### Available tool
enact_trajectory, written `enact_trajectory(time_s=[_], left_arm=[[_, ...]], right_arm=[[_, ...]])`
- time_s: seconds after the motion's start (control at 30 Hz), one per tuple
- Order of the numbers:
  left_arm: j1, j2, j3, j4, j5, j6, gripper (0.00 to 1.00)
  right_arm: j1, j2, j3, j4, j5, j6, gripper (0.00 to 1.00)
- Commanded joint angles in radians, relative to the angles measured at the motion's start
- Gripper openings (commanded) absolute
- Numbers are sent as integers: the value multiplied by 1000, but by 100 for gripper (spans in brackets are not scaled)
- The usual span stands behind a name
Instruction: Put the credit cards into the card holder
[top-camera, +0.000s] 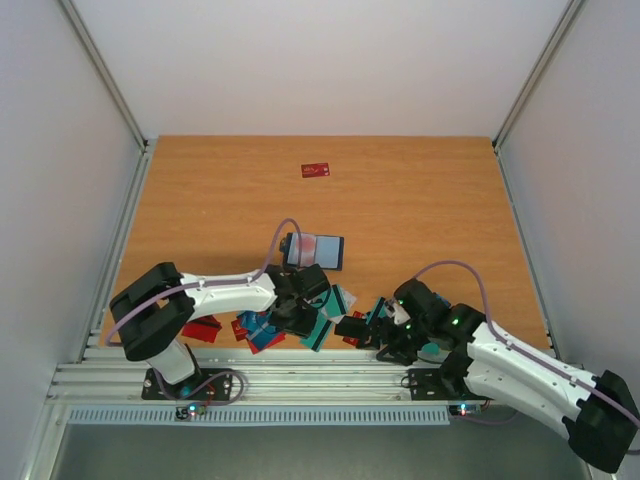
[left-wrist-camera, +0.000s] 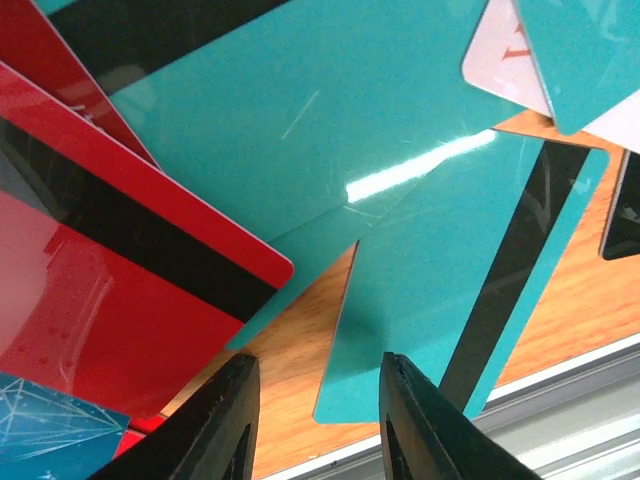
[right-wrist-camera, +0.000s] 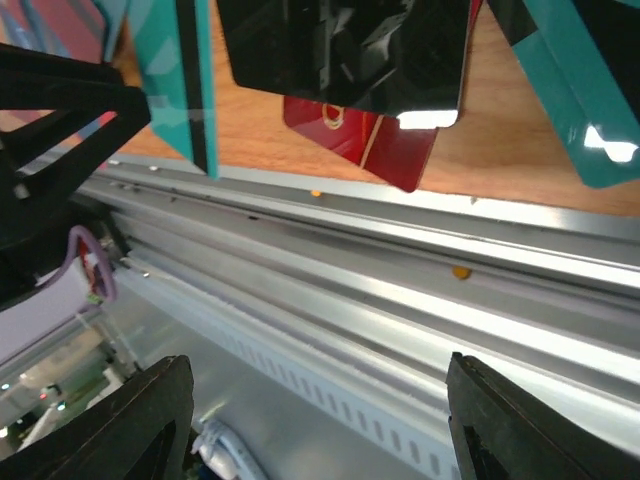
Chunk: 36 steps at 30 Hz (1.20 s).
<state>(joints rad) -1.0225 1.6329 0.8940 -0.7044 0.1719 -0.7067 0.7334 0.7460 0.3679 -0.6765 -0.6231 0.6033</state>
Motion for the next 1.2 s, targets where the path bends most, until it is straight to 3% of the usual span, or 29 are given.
enact_trajectory(time_s=[0.0, 0.4, 0.57, 0.87, 1.0, 1.17], left_arm=[[-5, -8, -42, 78, 25, 29, 36], [-59, 23, -44, 137, 81, 56, 35], [-60, -13, -96, 196, 127, 20, 34], [-59, -126, -96, 111, 69, 32, 34], [-44, -181, -73, 50, 10, 52, 35], [-12, -143, -52, 64, 7, 90, 37]], right_arm=[[105, 52, -16, 149, 166, 157, 70], [320, 385, 46, 438, 289, 227, 70], [357, 468, 36, 566, 334, 280, 70], [375, 588, -11, 826, 370, 359, 62], [380, 605, -5, 837, 381, 368, 61], [383, 600, -7, 818, 403, 380, 61]])
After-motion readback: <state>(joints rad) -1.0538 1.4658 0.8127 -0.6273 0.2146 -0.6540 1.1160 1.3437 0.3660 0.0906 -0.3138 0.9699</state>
